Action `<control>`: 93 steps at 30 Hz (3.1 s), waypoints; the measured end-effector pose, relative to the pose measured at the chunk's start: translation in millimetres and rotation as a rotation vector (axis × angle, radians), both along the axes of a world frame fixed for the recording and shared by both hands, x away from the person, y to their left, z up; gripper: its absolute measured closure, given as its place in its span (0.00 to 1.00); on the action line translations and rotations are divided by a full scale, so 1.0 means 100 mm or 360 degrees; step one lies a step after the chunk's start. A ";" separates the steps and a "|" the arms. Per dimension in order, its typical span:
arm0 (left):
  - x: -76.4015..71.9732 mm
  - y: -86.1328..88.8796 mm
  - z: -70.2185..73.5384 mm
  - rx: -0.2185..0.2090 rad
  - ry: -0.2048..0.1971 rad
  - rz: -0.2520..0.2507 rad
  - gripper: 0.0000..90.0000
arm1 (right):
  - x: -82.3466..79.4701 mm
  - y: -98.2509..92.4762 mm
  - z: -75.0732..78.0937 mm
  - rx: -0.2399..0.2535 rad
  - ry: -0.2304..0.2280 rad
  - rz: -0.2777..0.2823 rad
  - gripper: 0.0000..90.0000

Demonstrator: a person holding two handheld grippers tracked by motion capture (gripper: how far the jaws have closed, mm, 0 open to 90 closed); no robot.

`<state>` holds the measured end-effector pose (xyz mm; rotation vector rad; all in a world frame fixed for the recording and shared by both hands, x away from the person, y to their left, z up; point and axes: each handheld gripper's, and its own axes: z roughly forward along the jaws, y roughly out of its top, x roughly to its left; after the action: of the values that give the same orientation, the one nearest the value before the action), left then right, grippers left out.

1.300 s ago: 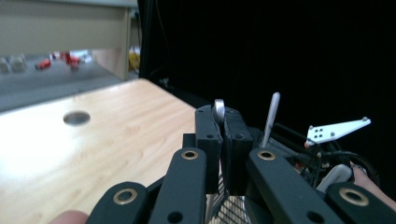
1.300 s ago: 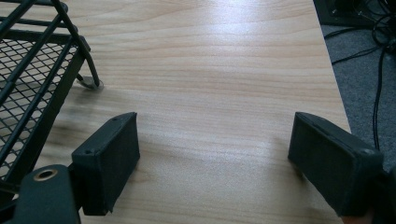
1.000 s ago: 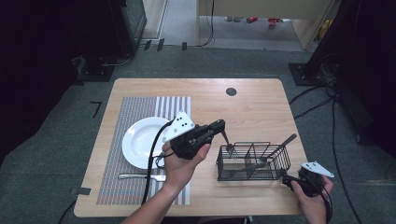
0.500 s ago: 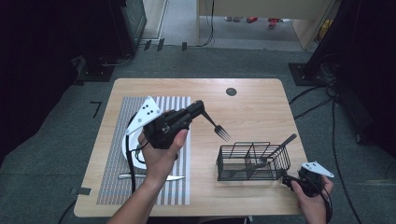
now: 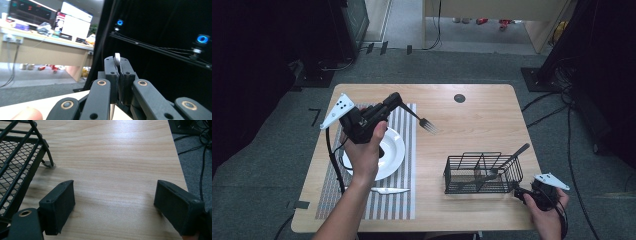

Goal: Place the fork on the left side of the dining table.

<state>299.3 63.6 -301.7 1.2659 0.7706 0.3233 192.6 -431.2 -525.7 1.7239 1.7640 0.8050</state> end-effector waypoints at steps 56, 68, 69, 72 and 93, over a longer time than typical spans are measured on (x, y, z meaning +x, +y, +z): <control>1.59 0.97 -1.97 -0.0352 0.0941 0.0780 0.92 | 0.00 0.00 0.00 -0.0001 -0.0004 0.0008 0.19; 1.65 1.10 -1.95 -0.0135 0.1165 0.0747 0.63 | 0.00 0.00 0.00 -0.0002 -0.0004 0.0008 0.19; 1.65 1.10 -1.95 -0.0135 0.1165 0.0747 0.61 | 0.00 0.00 0.00 -0.0002 -0.0004 0.0008 0.19; 1.68 1.11 -1.97 -0.0079 0.1204 0.0734 0.54 | 0.00 0.00 0.00 -0.0001 -0.0004 0.0008 0.19; 1.92 1.05 -1.90 0.0480 0.1286 0.0784 0.22 | 0.00 0.00 0.00 -0.0001 -0.0004 0.0008 0.19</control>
<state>491.4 168.9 -491.3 1.4877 1.7906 0.3276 192.5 -431.1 -525.7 1.7178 1.7674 0.8082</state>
